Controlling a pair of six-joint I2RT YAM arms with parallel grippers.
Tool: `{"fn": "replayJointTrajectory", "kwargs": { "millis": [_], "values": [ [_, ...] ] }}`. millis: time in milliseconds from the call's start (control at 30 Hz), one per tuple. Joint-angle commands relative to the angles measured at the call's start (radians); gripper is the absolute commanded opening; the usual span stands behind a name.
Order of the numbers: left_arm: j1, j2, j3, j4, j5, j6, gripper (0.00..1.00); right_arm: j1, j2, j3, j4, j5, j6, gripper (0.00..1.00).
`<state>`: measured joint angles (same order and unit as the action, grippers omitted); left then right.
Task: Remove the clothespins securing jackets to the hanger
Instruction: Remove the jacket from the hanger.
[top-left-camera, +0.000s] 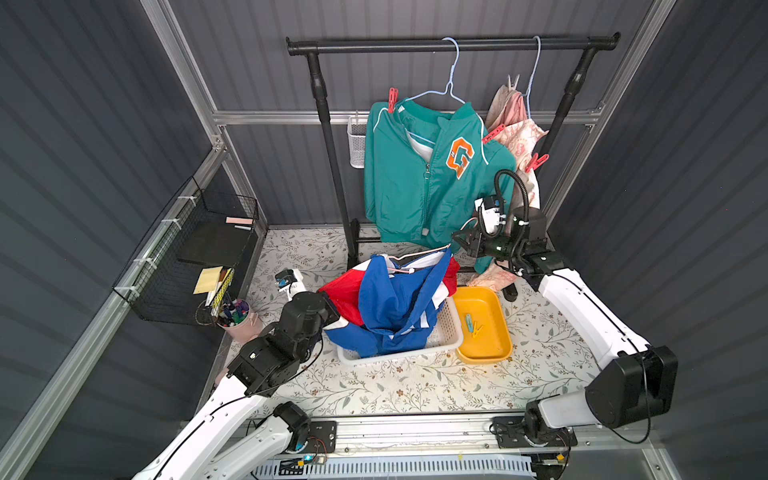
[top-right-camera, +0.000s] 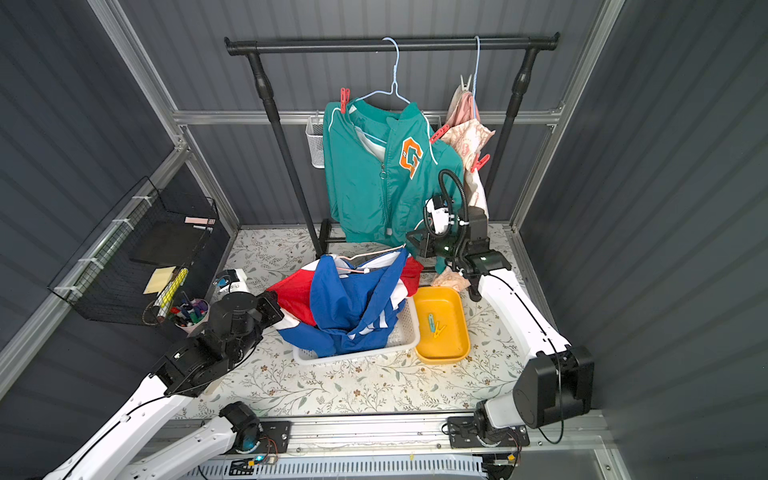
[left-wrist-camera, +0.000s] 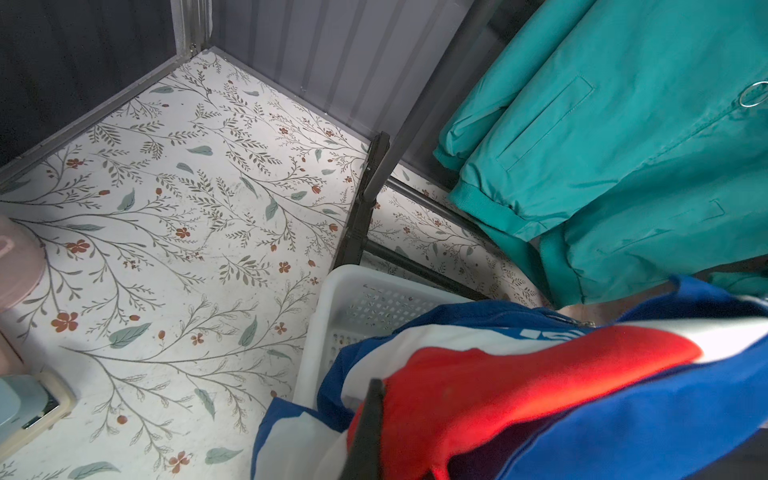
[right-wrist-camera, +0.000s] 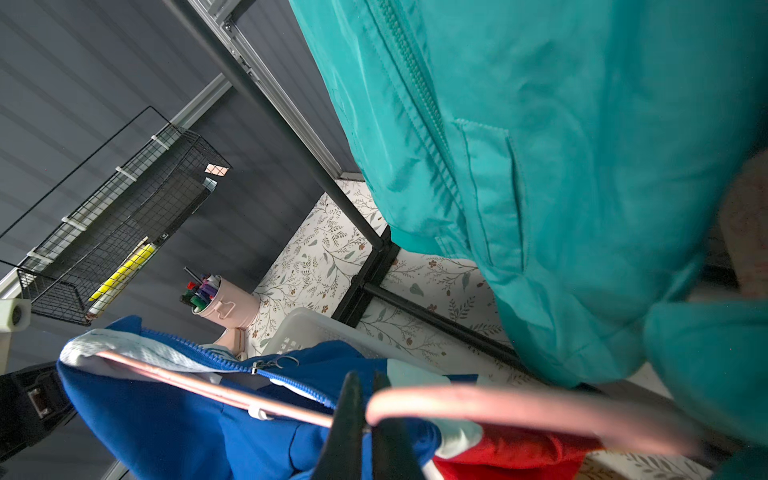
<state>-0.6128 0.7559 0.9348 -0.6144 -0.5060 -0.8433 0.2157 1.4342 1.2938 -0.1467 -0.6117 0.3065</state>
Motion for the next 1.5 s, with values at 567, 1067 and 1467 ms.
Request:
{"fn": "replayJointTrajectory", "kwargs": {
  "millis": [567, 1067, 1467],
  "values": [
    [0.026, -0.025, -0.007, -0.144, -0.324, -0.129, 0.0, -0.154, -0.055, -0.053, 0.048, 0.199, -0.052, 0.0],
    [0.026, 0.044, -0.017, 0.06, -0.297, 0.096, 0.0, -0.178, -0.057, -0.05, 0.068, 0.143, -0.042, 0.0],
    [0.024, 0.089, 0.074, 0.276, -0.081, 0.699, 0.67, 0.072, -0.111, -0.001, -0.039, 0.257, -0.145, 0.0]
  ]
}}
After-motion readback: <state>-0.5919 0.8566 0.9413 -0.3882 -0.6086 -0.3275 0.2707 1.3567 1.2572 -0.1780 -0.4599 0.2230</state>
